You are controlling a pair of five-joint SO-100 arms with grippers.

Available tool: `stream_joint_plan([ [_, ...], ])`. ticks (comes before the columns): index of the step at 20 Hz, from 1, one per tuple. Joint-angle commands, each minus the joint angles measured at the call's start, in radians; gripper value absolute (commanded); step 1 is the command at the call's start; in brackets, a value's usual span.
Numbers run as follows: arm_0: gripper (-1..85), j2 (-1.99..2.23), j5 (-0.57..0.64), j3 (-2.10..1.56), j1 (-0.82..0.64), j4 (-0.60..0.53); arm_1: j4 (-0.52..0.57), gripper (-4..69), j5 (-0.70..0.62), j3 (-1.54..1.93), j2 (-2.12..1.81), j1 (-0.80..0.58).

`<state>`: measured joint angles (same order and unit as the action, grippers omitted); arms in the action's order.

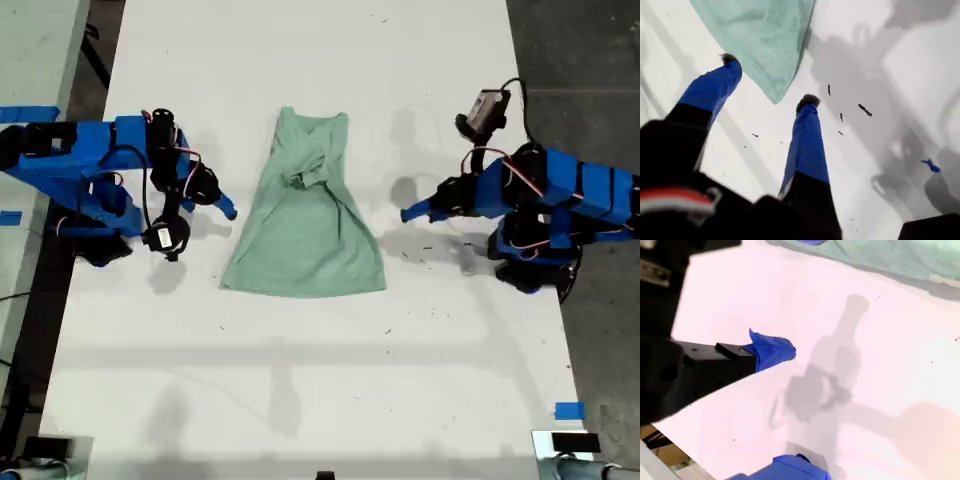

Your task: Fold tshirt

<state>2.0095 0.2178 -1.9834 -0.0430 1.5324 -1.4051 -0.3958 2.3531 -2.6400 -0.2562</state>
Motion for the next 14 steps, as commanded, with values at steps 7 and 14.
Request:
stream_joint_plan([
  [7, 27.2, -0.08, -0.029, 0.091, 0.075, -0.058, 0.298, 27.5, -0.018, -0.066, 0.442, 0.097],
  [14, 26.9, -0.112, -0.025, 0.118, 0.075, -0.054, 0.571, 26.8, 0.002, -0.169, 0.888, 0.158],
])
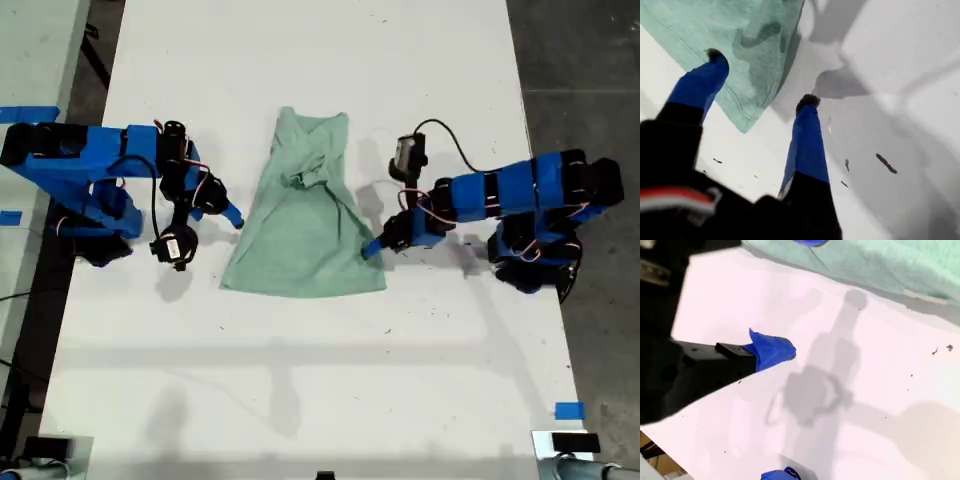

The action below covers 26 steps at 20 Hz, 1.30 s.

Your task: Fold tshirt

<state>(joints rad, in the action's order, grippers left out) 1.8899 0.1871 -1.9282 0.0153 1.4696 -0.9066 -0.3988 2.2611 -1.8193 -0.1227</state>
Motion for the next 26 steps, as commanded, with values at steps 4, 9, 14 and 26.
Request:
stream_joint_plan([
  [4, 26.6, 0.008, -0.002, 0.063, 0.018, 0.014, 0.095, -0.6, 0.029, -0.129, 0.202, 0.035],
  [9, 26.5, 0.008, 0.002, 0.061, 0.02, 0.018, -0.166, -1.5, 0.008, -0.201, 0.089, 0.06],
  [14, 26.4, 0.003, 0.006, 0.063, 0.02, 0.009, -0.423, -1.5, -0.023, -0.615, 0.163, 0.147],
  [26, 26.1, -0.002, 0.005, 0.071, 0.028, 0.014, 0.11, 5.9, 0.11, -0.821, 0.652, 0.12],
])
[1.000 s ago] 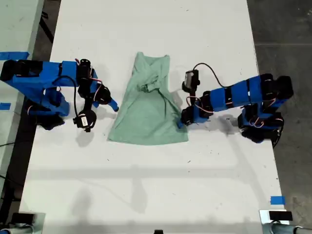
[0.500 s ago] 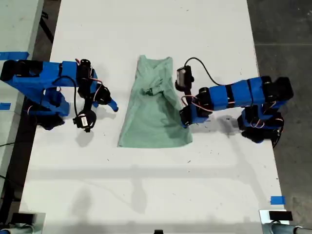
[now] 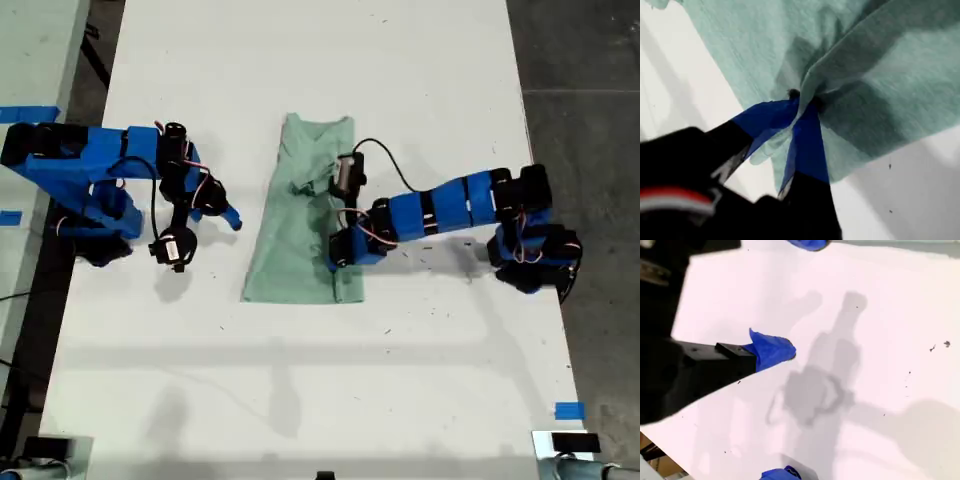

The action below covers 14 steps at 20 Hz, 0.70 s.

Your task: Fold tshirt

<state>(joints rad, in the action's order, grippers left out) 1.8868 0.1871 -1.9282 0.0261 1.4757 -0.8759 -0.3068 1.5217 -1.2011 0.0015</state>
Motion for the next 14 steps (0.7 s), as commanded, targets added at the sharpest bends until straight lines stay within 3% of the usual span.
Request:
stream_joint_plan([
  [1, 26.1, 0.002, 0.005, 0.071, 0.017, 0.008, 0.086, 24.7, 0.021, -0.087, 0.061, 0.003],
  [2, 26.1, 0.0, 0.005, 0.071, 0.017, 0.009, 0.066, 31.6, 0.023, -0.089, 0.063, 0.005],
  [3, 26.1, 0.0, 0.003, 0.071, 0.017, 0.009, 0.02, 33.1, 0.025, -0.097, 0.046, 0.006],
  [10, 24.1, -0.002, -0.002, 0.147, 0.035, 0.038, -0.411, 32.0, -0.035, -0.183, -0.318, 0.023],
  [14, 26.3, -0.051, -0.002, 0.273, 0.08, 0.072, -0.486, 32.4, -0.023, -0.037, -0.485, 0.014],
])
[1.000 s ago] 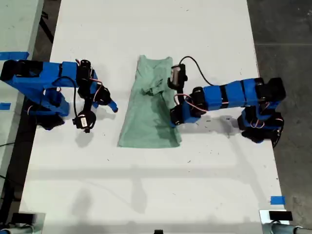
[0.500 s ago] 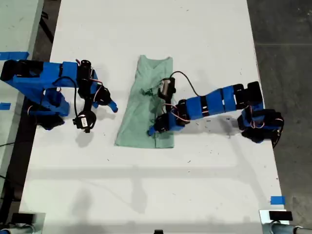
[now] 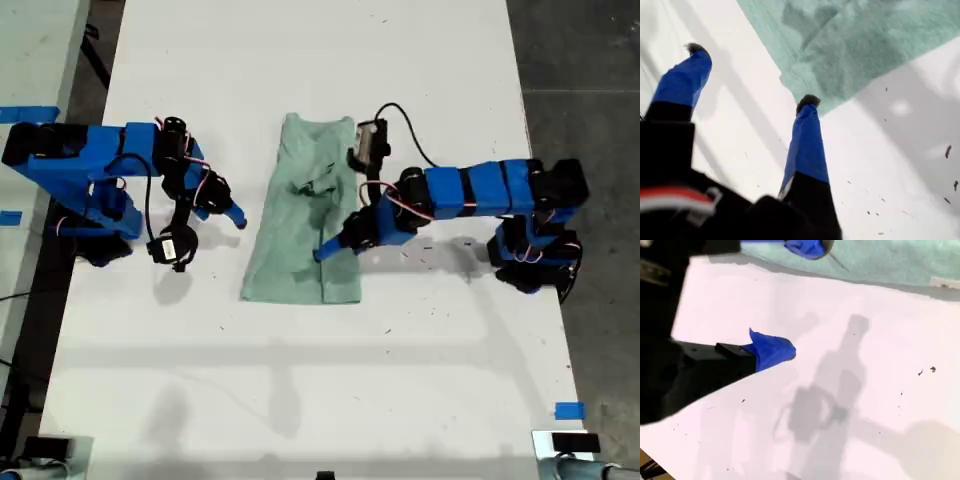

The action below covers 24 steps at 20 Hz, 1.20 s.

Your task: Fold tshirt

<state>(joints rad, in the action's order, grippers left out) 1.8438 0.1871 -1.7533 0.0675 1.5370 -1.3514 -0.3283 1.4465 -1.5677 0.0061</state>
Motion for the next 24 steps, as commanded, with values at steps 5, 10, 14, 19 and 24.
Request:
stream_joint_plan([
  [5, 28.1, -0.097, -0.006, 0.143, 0.147, -0.146, 0.017, 32.5, 0.021, 0.224, -0.268, -0.018],
  [10, 28.2, -0.279, -0.046, 0.129, 0.199, -0.276, 0.032, 32.5, 0.02, 0.268, -0.29, -0.029],
  [14, 22.3, -0.403, -0.084, 0.014, 0.183, -0.414, 0.037, 32.5, 0.021, 0.276, -0.29, -0.023],
  [19, 0.1, -0.38, -0.123, 0.066, 0.173, -0.353, 0.08, 32.5, 0.044, 0.353, -0.325, -0.012],
  [24, 0.1, -0.385, -0.126, 0.328, 0.15, -0.104, 0.118, 32.1, 0.049, 0.4, -0.348, -0.014],
])
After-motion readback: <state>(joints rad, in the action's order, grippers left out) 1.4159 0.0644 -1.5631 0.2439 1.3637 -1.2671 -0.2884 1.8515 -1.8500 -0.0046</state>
